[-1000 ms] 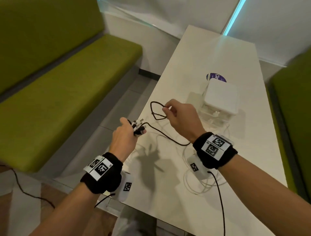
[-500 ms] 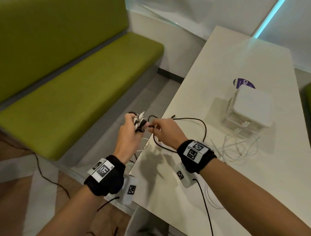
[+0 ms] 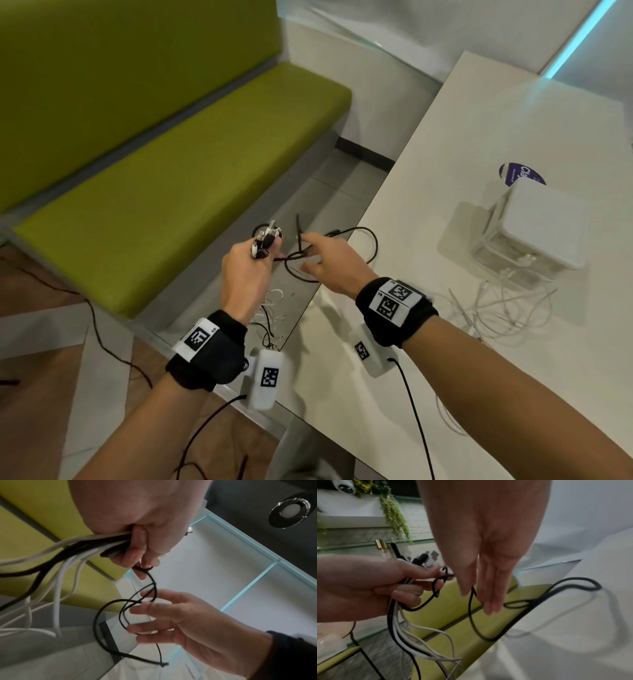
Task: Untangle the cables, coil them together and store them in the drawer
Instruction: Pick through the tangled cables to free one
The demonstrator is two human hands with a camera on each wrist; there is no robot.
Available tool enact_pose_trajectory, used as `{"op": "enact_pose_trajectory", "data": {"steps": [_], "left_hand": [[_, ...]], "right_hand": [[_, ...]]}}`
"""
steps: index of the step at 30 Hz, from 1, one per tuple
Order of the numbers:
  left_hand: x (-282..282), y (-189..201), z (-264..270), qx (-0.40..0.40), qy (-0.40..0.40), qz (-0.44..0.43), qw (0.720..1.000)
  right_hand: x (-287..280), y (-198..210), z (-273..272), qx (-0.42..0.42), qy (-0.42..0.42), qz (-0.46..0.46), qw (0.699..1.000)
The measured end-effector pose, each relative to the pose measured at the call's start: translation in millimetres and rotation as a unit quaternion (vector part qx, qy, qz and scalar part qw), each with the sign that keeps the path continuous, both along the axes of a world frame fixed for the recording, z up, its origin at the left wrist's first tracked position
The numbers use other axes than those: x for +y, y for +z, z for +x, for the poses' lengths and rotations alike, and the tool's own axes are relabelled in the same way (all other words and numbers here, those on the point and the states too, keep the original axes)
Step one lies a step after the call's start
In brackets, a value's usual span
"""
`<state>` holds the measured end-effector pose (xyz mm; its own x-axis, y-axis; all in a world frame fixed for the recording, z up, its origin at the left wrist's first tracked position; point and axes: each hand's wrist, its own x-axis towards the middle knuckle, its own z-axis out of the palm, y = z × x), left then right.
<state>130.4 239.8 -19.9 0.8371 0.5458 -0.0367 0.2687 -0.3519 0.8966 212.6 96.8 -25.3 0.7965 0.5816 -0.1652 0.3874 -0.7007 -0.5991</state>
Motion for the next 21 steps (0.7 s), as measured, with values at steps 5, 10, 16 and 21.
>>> {"op": "enact_pose_trajectory", "data": {"steps": [5,10,16,21], "left_hand": [[-6,0,-4,-0.054,0.000,-0.061,0.997],[-5,1,0,-0.095,0.014,-0.103,0.990],[-6,4,2,-0.065,-0.016,-0.020,0.998],[-9,10,2,-0.061,-0.084,-0.029,0.994]], "right_hand": [[4,-7,-6,0.057,0.066,-0.071,0.994],[4,-5,-6,0.017,0.113,-0.059,0.992],[3,6,-8,-0.020,0.065,0.035,0.997],[0,10,-10,-0.009,0.032,0.072,0.997]]}}
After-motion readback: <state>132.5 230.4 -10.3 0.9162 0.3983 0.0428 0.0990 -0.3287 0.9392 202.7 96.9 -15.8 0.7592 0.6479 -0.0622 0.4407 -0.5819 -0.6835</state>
